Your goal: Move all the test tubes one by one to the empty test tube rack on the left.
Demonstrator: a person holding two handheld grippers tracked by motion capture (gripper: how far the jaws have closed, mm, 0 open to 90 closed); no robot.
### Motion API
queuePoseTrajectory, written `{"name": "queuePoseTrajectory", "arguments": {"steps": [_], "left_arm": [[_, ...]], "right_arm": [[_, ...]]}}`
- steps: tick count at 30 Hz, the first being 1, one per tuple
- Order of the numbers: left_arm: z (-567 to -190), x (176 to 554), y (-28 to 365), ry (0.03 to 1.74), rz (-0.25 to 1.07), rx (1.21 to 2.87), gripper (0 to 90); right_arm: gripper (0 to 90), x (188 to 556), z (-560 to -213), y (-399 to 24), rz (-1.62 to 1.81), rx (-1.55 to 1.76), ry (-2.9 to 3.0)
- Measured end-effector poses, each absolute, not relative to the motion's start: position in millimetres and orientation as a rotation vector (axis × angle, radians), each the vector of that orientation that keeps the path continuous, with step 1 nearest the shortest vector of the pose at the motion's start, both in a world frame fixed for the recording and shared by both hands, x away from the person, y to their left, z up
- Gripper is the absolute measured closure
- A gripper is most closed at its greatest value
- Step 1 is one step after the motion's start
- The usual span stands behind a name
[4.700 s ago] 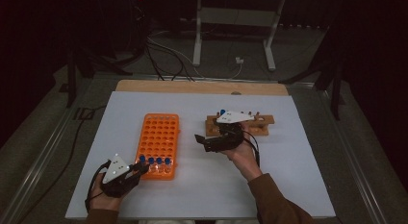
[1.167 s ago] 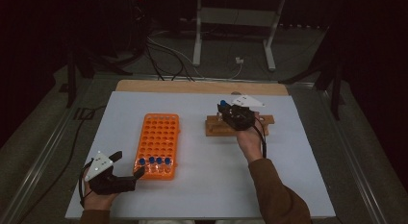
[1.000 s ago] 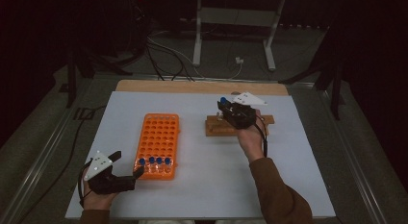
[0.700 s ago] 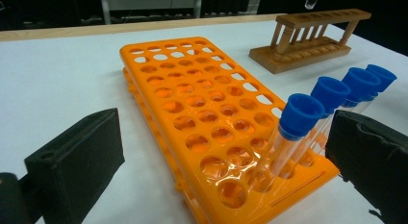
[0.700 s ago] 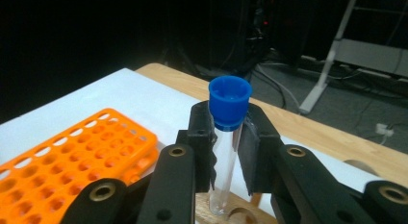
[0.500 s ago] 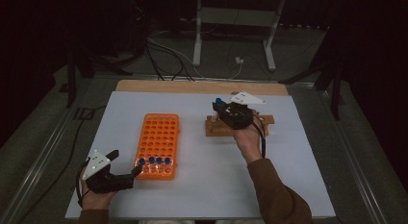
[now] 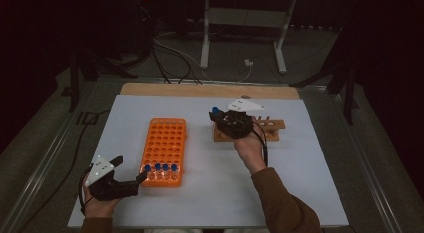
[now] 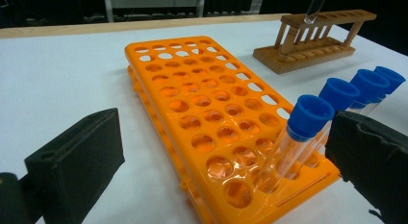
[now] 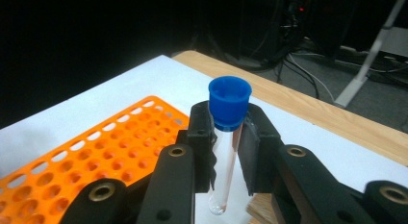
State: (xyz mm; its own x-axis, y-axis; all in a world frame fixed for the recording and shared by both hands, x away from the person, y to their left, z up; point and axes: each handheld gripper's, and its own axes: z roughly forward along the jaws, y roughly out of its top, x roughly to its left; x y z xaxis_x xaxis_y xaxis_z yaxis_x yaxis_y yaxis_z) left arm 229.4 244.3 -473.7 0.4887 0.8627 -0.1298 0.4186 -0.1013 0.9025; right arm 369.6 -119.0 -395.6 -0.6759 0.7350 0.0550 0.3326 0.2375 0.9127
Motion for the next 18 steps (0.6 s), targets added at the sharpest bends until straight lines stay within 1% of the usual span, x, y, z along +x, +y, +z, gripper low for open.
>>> {"name": "queuePoseTrajectory", "arguments": {"steps": [18], "left_arm": [[-473, 232, 245, 1.107, 0.551, 1.720, 0.6]], "right_arm": [[77.0, 360, -397, -93, 1.463, 0.922, 2.204]]}}
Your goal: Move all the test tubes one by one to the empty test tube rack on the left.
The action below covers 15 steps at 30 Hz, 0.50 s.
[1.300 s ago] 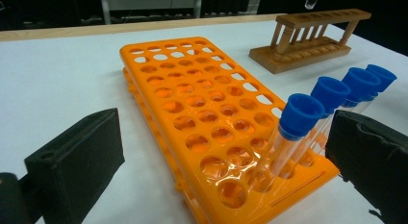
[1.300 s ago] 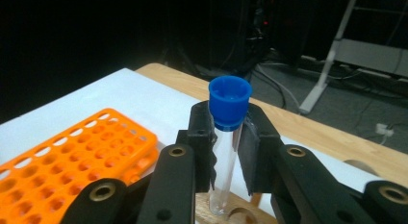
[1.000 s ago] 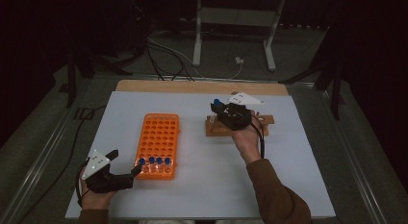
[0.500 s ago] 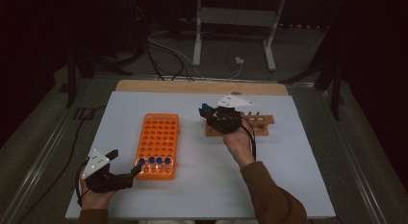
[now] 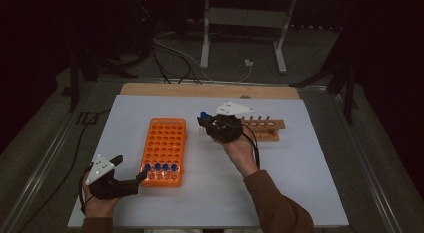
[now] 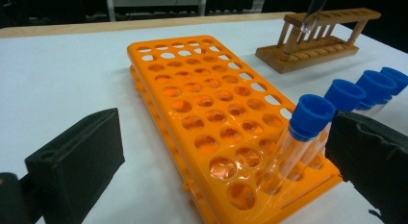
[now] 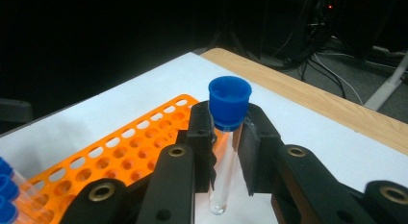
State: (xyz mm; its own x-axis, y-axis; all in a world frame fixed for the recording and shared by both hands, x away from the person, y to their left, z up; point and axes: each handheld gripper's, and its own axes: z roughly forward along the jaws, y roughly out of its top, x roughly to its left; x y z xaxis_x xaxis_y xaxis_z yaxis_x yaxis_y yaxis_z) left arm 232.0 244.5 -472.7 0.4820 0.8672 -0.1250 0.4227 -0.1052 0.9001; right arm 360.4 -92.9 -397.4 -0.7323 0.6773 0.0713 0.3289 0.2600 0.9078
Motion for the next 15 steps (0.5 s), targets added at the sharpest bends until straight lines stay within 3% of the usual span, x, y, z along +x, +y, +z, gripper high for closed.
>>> {"name": "queuePoseTrajectory", "arguments": {"steps": [15], "left_arm": [[-458, 242, 241, 1.104, 0.573, 1.725, 0.6]], "right_arm": [[77.0, 351, -398, -62, 1.439, 0.823, 2.289]]}}
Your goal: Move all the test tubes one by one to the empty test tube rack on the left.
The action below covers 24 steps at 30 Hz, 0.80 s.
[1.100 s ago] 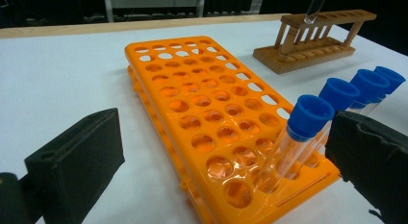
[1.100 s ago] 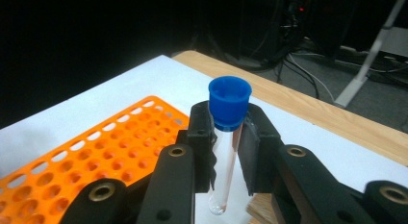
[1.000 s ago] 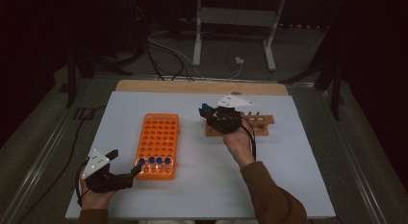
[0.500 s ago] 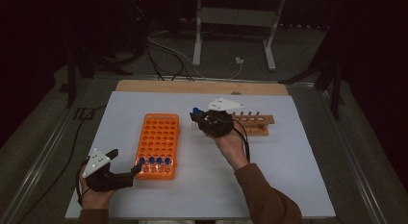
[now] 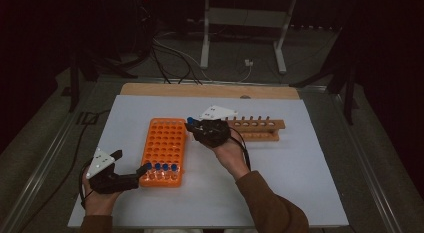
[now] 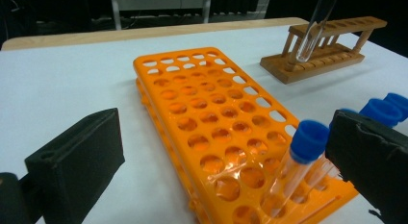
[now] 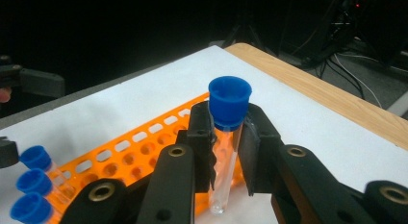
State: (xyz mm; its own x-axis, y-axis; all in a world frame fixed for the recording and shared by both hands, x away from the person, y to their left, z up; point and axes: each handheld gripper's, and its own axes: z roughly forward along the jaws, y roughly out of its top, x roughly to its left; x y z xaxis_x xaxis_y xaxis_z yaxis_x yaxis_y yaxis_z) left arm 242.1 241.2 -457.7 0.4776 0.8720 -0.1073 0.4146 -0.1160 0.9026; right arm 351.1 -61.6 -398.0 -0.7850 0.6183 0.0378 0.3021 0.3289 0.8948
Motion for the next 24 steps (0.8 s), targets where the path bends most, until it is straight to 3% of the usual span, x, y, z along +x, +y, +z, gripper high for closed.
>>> {"name": "queuePoseTrajectory", "arguments": {"steps": [24], "left_arm": [[-427, 271, 227, 1.038, 0.555, 1.717, 0.6]], "right_arm": [[76.9, 340, -393, -22, 1.488, 0.741, 2.364]]}}
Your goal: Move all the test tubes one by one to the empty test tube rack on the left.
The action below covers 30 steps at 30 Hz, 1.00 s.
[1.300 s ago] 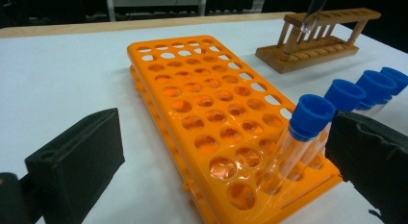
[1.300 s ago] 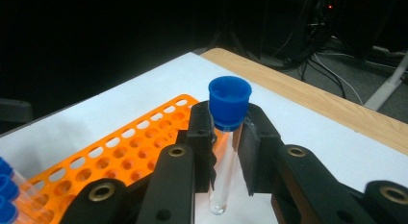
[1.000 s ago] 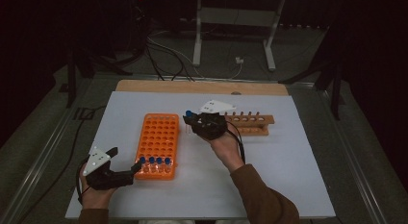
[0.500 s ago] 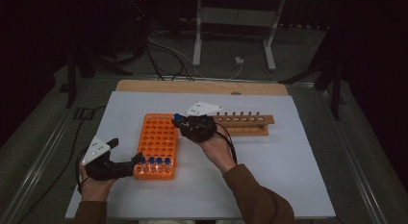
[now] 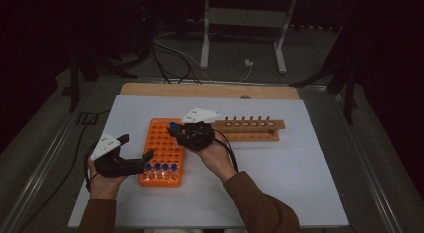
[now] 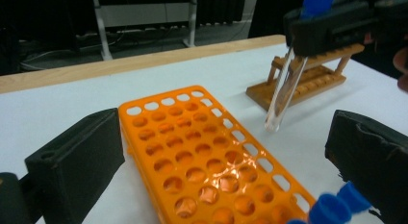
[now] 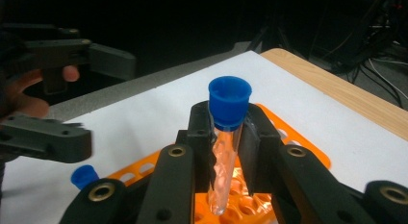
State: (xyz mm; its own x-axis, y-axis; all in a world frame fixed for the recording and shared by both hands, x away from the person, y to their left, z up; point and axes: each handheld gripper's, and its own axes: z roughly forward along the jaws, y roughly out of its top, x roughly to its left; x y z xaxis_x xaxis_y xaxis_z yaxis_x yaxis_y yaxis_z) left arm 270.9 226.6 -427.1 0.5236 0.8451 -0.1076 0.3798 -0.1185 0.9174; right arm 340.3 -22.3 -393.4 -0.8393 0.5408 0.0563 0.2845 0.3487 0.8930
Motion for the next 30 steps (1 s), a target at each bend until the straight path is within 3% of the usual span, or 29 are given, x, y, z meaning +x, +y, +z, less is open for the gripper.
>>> {"name": "queuePoseTrajectory", "arguments": {"steps": [6, 12, 21, 24, 30], "left_arm": [[-425, 276, 220, 1.014, 0.517, 1.751, 0.7], [-422, 275, 211, 0.980, 0.529, 1.767, 8.4], [-421, 275, 210, 0.914, 0.504, 1.773, 60.7], [-421, 274, 210, 0.897, 0.512, 1.777, 69.7], [-420, 273, 209, 0.884, 0.526, 1.778, 76.4]], "right_arm": [[76.9, 336, -390, -8, 1.505, 0.711, 2.383], [76.9, 332, -386, 8, 1.535, 0.681, 2.401], [76.8, 324, -384, 21, 1.567, 0.643, 2.429], [76.8, 324, -385, 22, 1.573, 0.641, 2.439], [76.8, 324, -386, 22, 1.578, 0.643, 2.447]]}}
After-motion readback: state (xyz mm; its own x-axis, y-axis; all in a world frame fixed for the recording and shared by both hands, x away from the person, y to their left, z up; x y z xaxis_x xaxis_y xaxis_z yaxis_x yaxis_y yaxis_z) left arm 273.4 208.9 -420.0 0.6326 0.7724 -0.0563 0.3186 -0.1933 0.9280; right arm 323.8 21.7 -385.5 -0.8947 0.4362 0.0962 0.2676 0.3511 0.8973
